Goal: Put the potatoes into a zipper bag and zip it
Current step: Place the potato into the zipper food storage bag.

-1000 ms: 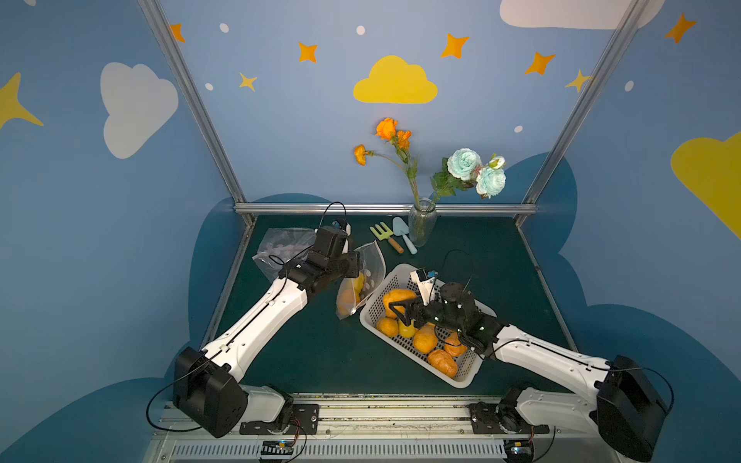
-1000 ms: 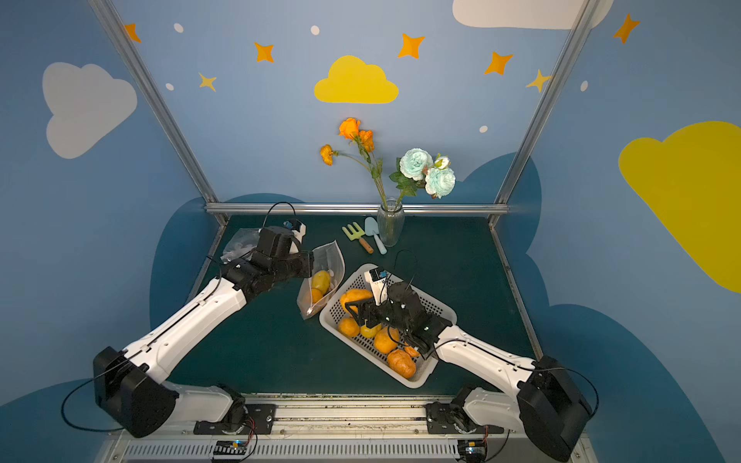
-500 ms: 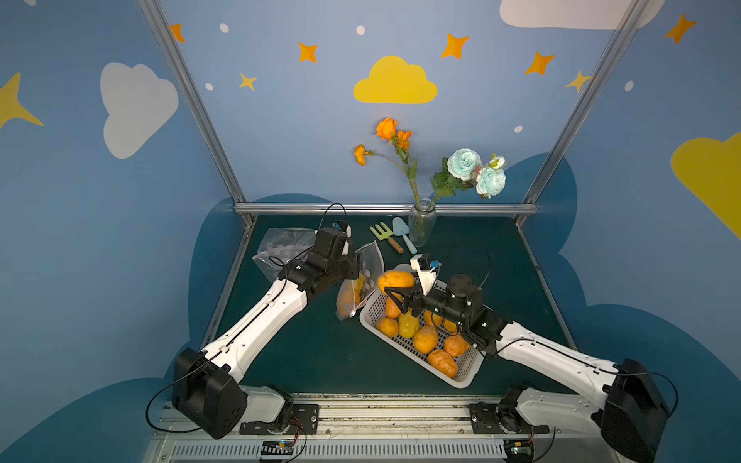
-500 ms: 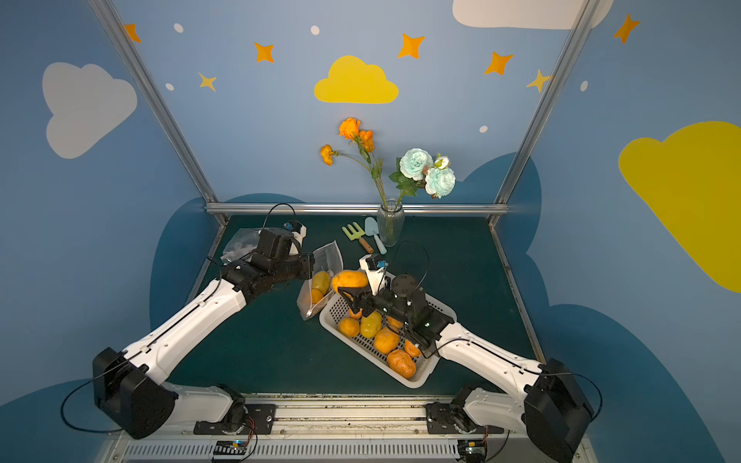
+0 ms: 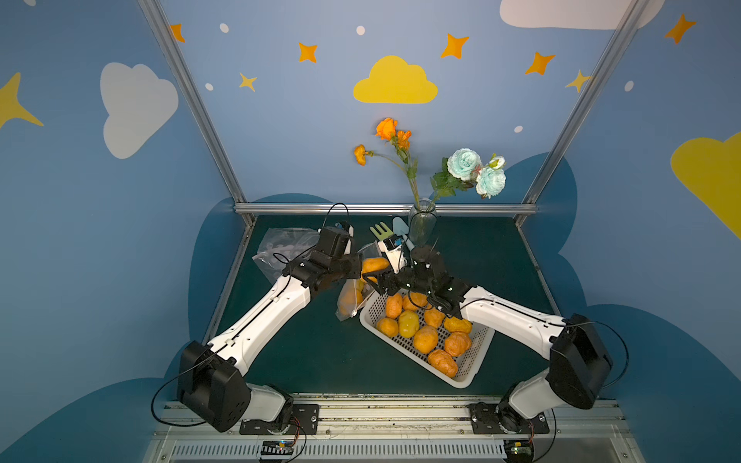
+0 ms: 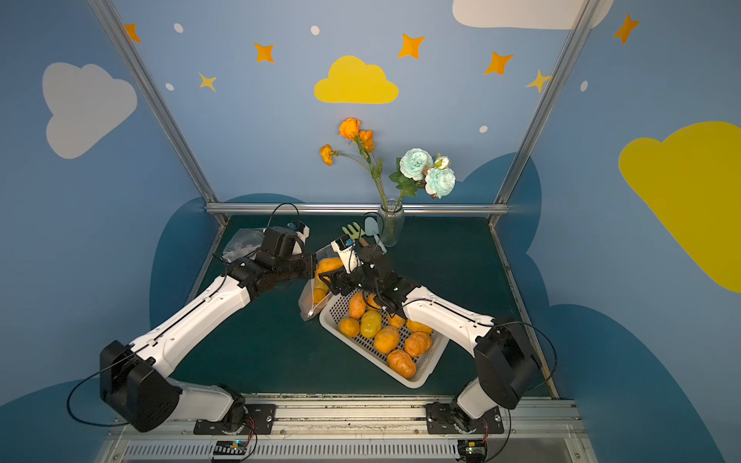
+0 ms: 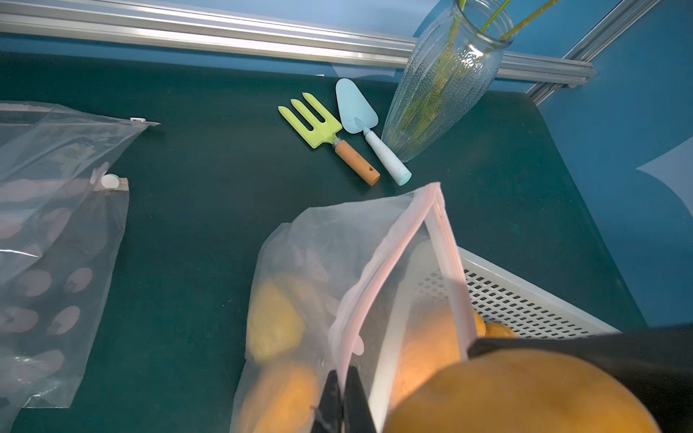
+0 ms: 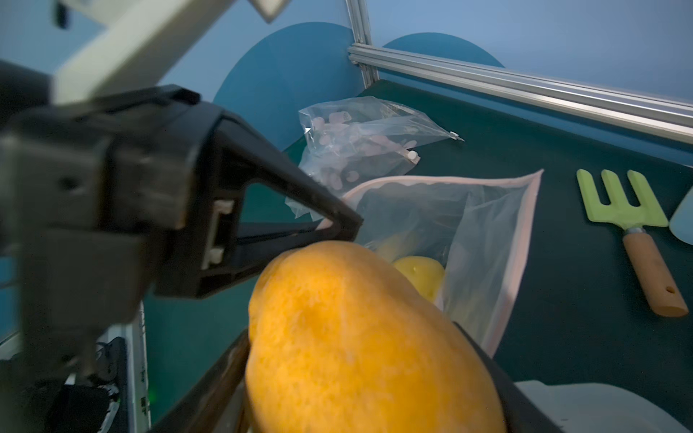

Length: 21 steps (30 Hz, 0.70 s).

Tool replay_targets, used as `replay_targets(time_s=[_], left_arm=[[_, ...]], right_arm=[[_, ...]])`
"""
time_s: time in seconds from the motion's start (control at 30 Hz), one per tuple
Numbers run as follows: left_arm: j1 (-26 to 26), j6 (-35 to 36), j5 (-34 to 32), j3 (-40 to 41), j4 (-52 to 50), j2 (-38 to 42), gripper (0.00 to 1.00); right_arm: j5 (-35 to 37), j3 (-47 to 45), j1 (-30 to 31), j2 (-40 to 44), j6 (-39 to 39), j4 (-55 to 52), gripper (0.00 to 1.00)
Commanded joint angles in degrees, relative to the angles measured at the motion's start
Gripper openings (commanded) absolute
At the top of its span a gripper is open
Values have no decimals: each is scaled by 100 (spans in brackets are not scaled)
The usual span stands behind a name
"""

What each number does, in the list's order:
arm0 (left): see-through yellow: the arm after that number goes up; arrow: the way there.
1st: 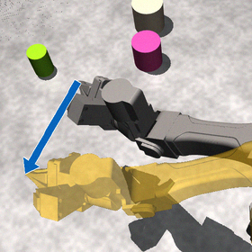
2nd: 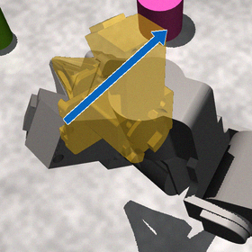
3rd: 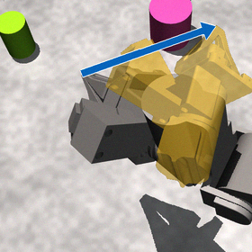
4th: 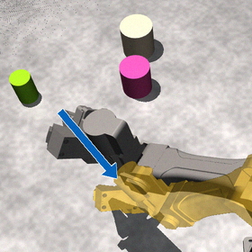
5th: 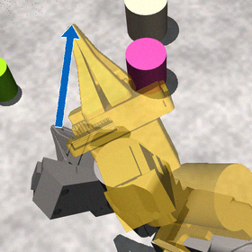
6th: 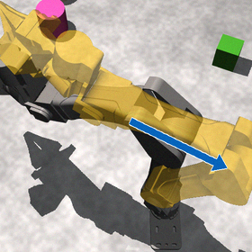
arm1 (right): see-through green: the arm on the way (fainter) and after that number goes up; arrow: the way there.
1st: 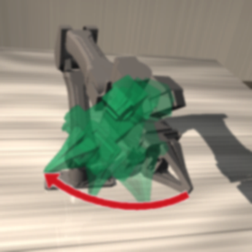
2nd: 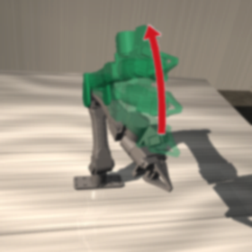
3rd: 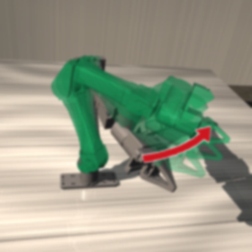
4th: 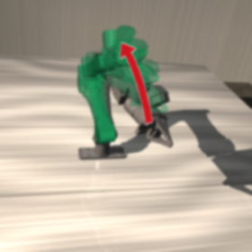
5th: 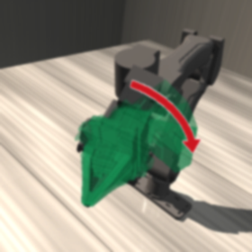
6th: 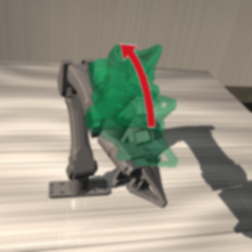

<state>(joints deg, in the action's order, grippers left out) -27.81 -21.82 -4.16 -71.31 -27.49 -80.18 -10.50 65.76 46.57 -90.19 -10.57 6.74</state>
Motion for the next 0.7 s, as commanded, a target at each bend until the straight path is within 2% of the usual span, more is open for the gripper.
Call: replay_targets(time_s=[0.0, 0.1, 0.27, 0.37, 0.5, 0.57, 0.67], left_arm=[[-44, 15, 83, -204, -46, 193, 3], [-50, 31, 115, -199, -21, 238, 3], [-58, 55, 143, -219, -25, 270, 3], [-62, 46, 135, -196, -20, 317, 3], [-58, 49, 122, -129, 16, 363, 3], [-58, 52, 63, -129, 7, 345, 3], [-58, 31, -85, -129, -24, 310, 3]], right_arm=[[232, 381, -132, -229, -147, -619, 2], [173, 484, -211, -362, -103, -658, 7], [183, 830, -231, -653, 2, -925, 26], [98, 1025, -249, -817, 28, -1066, 54], [-99, 1068, -265, -711, 137, -1087, 79], [-136, 989, -280, -522, 185, -1036, 85], [-106, 834, -310, -167, 213, -1021, 89]])
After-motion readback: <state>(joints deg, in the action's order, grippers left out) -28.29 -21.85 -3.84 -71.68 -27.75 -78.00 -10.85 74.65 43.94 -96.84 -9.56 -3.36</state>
